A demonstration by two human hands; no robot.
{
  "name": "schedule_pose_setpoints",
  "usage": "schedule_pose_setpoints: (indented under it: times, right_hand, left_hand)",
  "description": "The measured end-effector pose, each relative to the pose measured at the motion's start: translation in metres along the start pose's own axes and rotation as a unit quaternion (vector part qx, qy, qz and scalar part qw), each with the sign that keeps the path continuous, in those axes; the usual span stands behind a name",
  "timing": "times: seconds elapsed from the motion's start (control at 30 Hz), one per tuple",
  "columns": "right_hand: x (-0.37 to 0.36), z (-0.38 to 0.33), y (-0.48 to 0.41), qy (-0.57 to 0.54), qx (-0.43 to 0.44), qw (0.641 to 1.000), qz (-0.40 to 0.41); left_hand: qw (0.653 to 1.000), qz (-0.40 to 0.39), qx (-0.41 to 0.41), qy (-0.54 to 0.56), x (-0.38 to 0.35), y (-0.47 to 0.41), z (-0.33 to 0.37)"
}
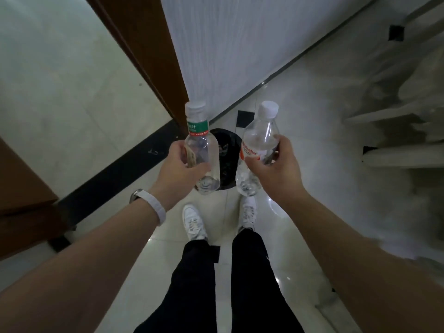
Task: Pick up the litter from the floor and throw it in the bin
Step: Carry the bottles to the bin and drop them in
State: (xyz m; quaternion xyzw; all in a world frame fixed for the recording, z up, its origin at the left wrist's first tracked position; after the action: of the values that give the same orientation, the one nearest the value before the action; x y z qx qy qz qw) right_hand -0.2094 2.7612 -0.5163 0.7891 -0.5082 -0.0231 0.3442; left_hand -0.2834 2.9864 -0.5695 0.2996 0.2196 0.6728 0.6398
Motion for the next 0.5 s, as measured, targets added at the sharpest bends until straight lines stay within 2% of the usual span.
schedule_pose_setpoints:
  times: [0.3, 0.5]
  right_hand:
    - [-0.056, 0.155, -0.166, 0.024, -0.025, 0.999, -0.020]
    - [-0.098, 0.229, -0.233, 0.048, -0.012, 0.998, -0.044]
  left_hand:
    - [0.996, 0.070, 0.046, -0.005, -0.020, -0.161, -0.132]
    - [0.995, 0.069, 0.063, -0.047, -0.044, -0.237, -0.209]
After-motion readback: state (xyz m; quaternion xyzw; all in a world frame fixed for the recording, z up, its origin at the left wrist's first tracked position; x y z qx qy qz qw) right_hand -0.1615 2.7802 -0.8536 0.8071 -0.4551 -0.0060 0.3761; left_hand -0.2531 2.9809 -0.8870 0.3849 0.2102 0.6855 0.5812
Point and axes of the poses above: each hand's wrist, its own y-axis away from the middle knuckle, its own x-axis out of the back of the hand, z = x × y, the point moved 9 cm from there along -y, towards the middle knuckle, and after that the axes turned 13 degrees about -z, right-handed, at the moved point
